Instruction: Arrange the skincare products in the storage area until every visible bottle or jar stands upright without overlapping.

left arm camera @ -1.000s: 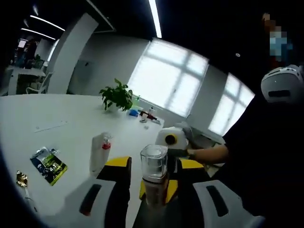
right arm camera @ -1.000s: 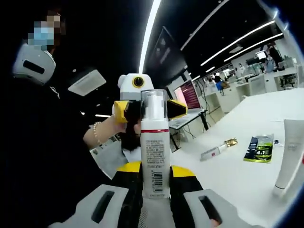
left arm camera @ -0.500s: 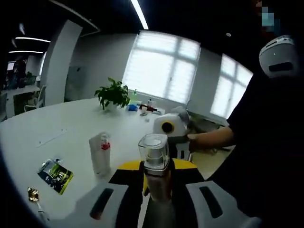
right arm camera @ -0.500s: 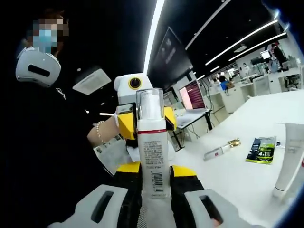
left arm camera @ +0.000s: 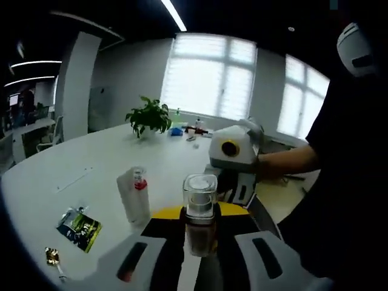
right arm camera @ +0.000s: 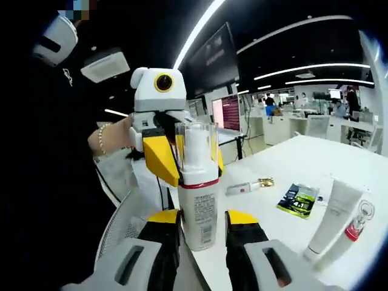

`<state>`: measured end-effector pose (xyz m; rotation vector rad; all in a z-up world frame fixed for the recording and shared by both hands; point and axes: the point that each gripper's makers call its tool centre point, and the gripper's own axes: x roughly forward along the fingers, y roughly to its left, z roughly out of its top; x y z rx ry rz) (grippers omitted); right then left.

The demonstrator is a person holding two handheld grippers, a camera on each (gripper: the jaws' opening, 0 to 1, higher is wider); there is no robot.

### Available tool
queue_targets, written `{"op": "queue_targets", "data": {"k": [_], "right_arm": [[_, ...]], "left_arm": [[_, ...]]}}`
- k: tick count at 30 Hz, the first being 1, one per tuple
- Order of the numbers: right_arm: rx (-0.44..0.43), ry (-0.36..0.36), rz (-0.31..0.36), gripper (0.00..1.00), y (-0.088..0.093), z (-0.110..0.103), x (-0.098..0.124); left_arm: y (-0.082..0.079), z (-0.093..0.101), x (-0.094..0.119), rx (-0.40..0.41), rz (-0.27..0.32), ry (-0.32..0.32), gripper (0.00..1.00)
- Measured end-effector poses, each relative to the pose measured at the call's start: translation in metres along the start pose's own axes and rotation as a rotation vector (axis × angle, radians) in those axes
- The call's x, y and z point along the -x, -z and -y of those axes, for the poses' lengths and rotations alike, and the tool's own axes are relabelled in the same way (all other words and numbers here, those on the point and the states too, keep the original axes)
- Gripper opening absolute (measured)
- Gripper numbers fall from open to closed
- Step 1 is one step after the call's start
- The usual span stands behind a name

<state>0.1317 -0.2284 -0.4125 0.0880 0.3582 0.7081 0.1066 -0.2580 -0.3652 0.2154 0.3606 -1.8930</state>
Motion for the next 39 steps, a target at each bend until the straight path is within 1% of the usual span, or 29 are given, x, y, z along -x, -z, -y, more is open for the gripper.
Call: {"op": "queue_targets", "data": {"k": [1,3,5,7,12,14,16,18,19,23,24,26,30,32,35,36,39], "right_arm": [[0.006,0.002,-0.006,0.27,-0.001,0.002,0.003],[0.025,-0.003,-0.024,0.29,0.000,0.003,0.007],[0.051,-0.025,-0.036,0.27,0.000,0.001,0.011],[0.077,-0.042,-0.046,0.23,0.001,0.000,0.013],[0.097,-0.055,-0.066,0.22,-0.001,0.006,0.019],[0.094,-0.066,-0.060,0.21,-0.003,0.008,0.025],[0.106,-0.065,-0.071,0.21,-0.001,0.011,0.028],[0.108,-0.079,-0.078,0.17,0.001,0.013,0.033],[0.111,-0.057,-0.082,0.13,0.003,0.018,0.034],[0.149,-0.079,-0.097,0.11,0.011,0.020,0.040],[0.156,-0.073,-0.098,0.11,0.012,0.023,0.041],[0.154,-0.083,-0.096,0.11,0.016,0.026,0.044],[0.156,-0.097,-0.088,0.11,0.019,0.030,0.048],[0.178,-0.099,-0.095,0.11,0.022,0.033,0.048],[0.187,-0.102,-0.106,0.10,0.027,0.038,0.049],[0.192,-0.104,-0.108,0.10,0.029,0.040,0.049],[0.189,-0.105,-0.102,0.10,0.032,0.046,0.050]], "left_arm": [[0.000,0.003,-0.002,-0.021,-0.003,0.016,0.17],[-0.003,0.005,-0.004,-0.035,0.018,0.042,0.17],[-0.003,0.001,-0.003,-0.046,0.021,0.053,0.17],[-0.003,0.001,-0.005,-0.078,0.020,0.063,0.17],[0.002,-0.004,-0.012,-0.109,-0.003,0.070,0.17],[0.003,-0.007,-0.017,-0.108,-0.006,0.071,0.17],[0.003,-0.008,-0.020,-0.109,-0.004,0.071,0.17],[0.001,-0.009,-0.027,-0.114,-0.003,0.064,0.17],[0.001,-0.010,-0.028,-0.114,-0.003,0.062,0.17],[0.003,-0.008,-0.040,-0.104,-0.029,0.067,0.17],[0.004,-0.009,-0.043,-0.107,-0.033,0.058,0.17],[0.005,-0.009,-0.048,-0.082,-0.037,0.049,0.17],[0.007,-0.012,-0.054,-0.050,-0.023,0.023,0.17],[0.009,-0.014,-0.058,-0.047,-0.027,0.011,0.17],[0.013,-0.020,-0.062,-0.047,-0.039,-0.009,0.17],[0.014,-0.020,-0.064,-0.035,-0.044,-0.020,0.17],[0.017,-0.023,-0.069,-0.021,-0.036,-0.040,0.16]]}}
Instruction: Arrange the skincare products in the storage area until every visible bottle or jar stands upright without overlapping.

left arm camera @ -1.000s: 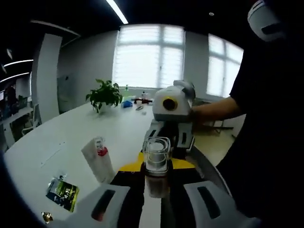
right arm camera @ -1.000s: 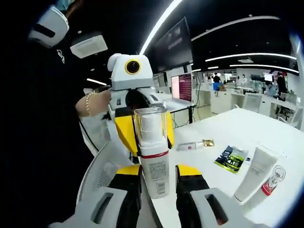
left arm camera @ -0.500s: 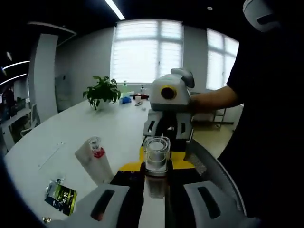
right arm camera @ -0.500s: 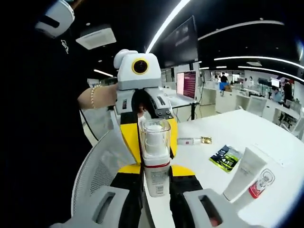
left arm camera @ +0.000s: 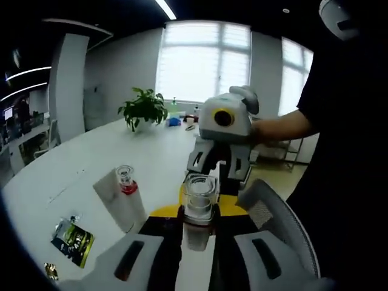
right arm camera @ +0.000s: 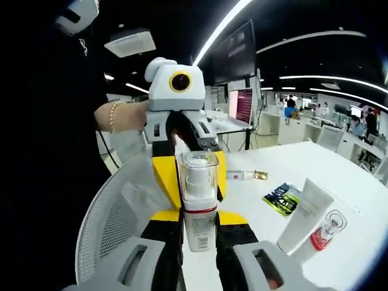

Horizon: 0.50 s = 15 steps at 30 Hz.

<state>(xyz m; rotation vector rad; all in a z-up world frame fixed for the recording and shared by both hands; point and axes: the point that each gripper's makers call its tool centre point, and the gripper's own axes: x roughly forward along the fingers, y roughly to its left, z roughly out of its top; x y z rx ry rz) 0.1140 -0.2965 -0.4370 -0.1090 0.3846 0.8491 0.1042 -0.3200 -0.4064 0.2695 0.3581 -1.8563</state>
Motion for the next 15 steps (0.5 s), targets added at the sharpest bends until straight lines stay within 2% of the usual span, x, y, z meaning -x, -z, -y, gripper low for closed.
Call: {"op": "queue_targets", "data": {"k": [6,13,15], "right_arm": [[0.006,-0.003,-0.009,0.10,0.017,0.012,0.003],[-0.003,0.021,-0.016,0.10,0.043,0.039,0.005],[-0.004,0.033,-0.017,0.10,0.048,0.045,0.005]], "left_arm": [[0.010,-0.007,-0.008,0.051,0.000,-0.048,0.16],[0.030,-0.012,-0.014,0.106,-0.037,-0.114,0.23],[0.030,-0.011,-0.015,0.112,-0.031,-0.136,0.26]]}}
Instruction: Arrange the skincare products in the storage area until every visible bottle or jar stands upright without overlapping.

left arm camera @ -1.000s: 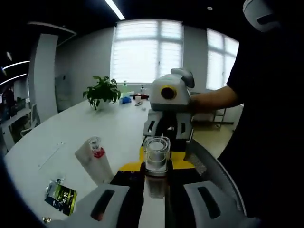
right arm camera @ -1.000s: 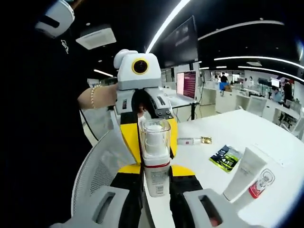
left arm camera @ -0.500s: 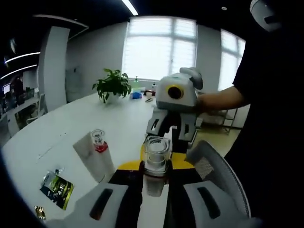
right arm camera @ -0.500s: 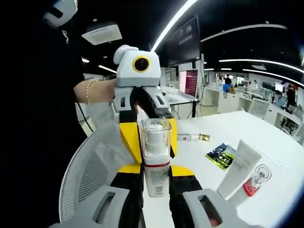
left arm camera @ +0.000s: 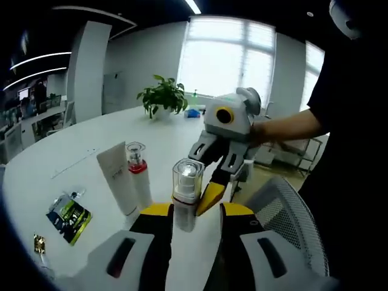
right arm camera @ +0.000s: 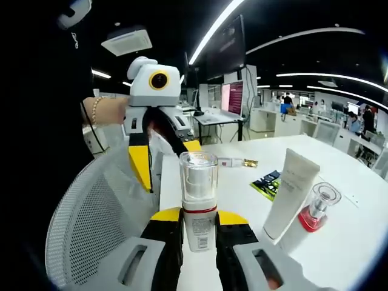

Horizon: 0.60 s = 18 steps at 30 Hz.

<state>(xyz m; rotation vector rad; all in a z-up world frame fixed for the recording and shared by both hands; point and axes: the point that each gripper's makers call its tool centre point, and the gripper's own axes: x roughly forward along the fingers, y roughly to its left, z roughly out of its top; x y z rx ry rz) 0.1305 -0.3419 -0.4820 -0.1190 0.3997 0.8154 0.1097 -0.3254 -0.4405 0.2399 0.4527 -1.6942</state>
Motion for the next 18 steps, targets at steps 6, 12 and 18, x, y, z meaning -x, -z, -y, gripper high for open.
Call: {"op": "queue_targets", "data": {"k": [6,12,18], "right_arm": [[-0.018,0.035,-0.011,0.10,0.021,0.025,-0.003],[-0.003,0.057,-0.010,0.10,0.035,0.040,-0.009],[-0.008,0.083,0.000,0.10,0.050,0.053,-0.013]], "left_arm": [[0.004,-0.010,0.008,0.076,0.035,-0.087,0.35],[0.011,-0.021,0.019,0.117,0.039,-0.173,0.49],[0.018,-0.034,0.028,0.153,0.048,-0.247,0.62]]}}
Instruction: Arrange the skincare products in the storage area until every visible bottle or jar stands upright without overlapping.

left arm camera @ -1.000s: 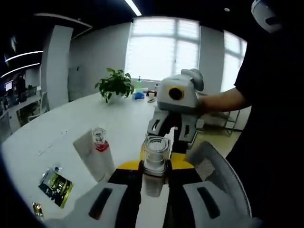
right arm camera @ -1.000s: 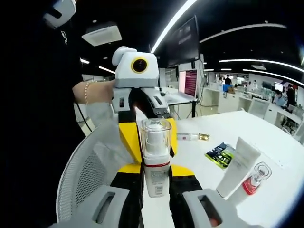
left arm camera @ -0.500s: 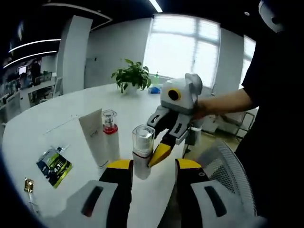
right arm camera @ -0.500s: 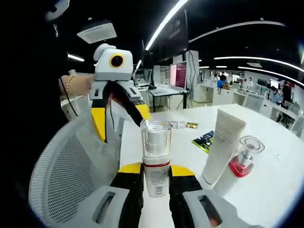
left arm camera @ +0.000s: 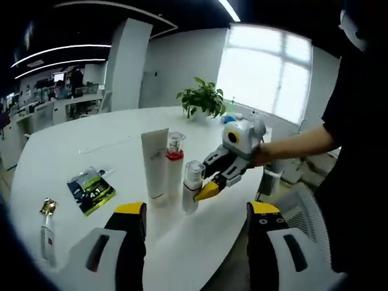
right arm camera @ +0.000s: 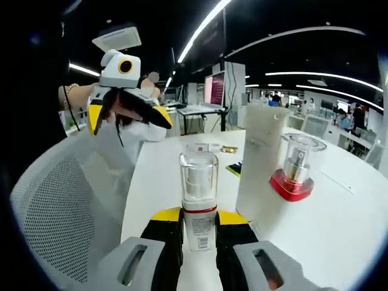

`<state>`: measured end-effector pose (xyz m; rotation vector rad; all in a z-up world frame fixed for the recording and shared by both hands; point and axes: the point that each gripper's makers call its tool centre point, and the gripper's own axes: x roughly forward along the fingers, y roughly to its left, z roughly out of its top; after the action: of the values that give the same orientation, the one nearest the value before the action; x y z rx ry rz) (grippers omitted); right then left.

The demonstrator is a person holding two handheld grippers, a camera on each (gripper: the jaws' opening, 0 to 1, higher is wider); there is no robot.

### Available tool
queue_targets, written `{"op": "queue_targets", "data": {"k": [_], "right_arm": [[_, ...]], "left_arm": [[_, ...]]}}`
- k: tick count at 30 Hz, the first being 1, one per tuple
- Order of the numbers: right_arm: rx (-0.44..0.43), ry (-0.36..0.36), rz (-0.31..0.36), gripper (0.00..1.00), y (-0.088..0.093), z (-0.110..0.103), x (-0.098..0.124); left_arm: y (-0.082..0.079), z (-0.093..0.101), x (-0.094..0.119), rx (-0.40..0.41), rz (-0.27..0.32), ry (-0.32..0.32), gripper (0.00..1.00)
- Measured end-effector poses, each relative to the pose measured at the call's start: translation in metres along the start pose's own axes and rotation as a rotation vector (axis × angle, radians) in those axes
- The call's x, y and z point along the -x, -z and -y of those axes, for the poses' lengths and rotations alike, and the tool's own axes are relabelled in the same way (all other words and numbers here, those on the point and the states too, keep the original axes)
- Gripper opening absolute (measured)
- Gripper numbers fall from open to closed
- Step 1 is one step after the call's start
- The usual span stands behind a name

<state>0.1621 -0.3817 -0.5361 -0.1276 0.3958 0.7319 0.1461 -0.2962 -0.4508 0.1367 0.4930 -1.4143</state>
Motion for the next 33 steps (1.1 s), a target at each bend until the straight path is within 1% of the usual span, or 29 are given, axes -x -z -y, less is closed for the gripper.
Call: {"op": "queue_targets", "data": {"k": [3,6,10,11,12,15,21,22,24,25,27,33], "right_arm": [[0.003,0.011,-0.008,0.11,0.008,0.005,-0.001],[0.001,0.021,-0.010,0.11,0.014,0.010,-0.001],[-0.002,0.044,-0.013,0.11,0.022,0.018,-0.003],[-0.002,0.049,-0.010,0.11,0.023,0.019,-0.003],[-0.019,0.052,0.006,0.11,0.021,0.020,-0.004],[-0.012,0.055,0.009,0.11,0.021,0.023,-0.004],[0.016,0.032,0.002,0.11,0.021,0.025,-0.004],[0.028,0.030,-0.005,0.11,0.021,0.026,-0.004],[0.079,0.030,-0.060,0.11,0.029,0.029,-0.005],[0.097,0.018,-0.071,0.11,0.031,0.029,-0.006],[0.082,0.016,-0.062,0.11,0.030,0.029,-0.007],[0.082,0.017,-0.063,0.11,0.028,0.031,-0.007]], "left_arm": [[0.005,-0.006,0.002,0.013,-0.009,-0.029,0.67],[0.006,-0.008,0.005,0.024,-0.010,-0.049,0.68],[0.007,-0.017,0.012,0.046,0.001,-0.095,0.78],[0.008,-0.019,0.014,0.047,0.000,-0.106,0.80],[0.009,-0.021,0.015,0.050,-0.002,-0.115,0.82],[0.011,-0.025,0.018,0.056,-0.005,-0.142,0.87],[0.013,-0.032,0.022,0.063,-0.002,-0.184,0.97],[0.013,-0.032,0.022,0.063,-0.002,-0.189,0.98],[0.013,-0.033,0.024,0.064,-0.002,-0.198,0.99],[0.014,-0.034,0.025,0.065,-0.002,-0.201,0.99],[0.015,-0.033,0.026,0.066,-0.005,-0.203,0.98],[0.021,-0.034,0.026,0.071,-0.024,-0.206,0.97]]}}
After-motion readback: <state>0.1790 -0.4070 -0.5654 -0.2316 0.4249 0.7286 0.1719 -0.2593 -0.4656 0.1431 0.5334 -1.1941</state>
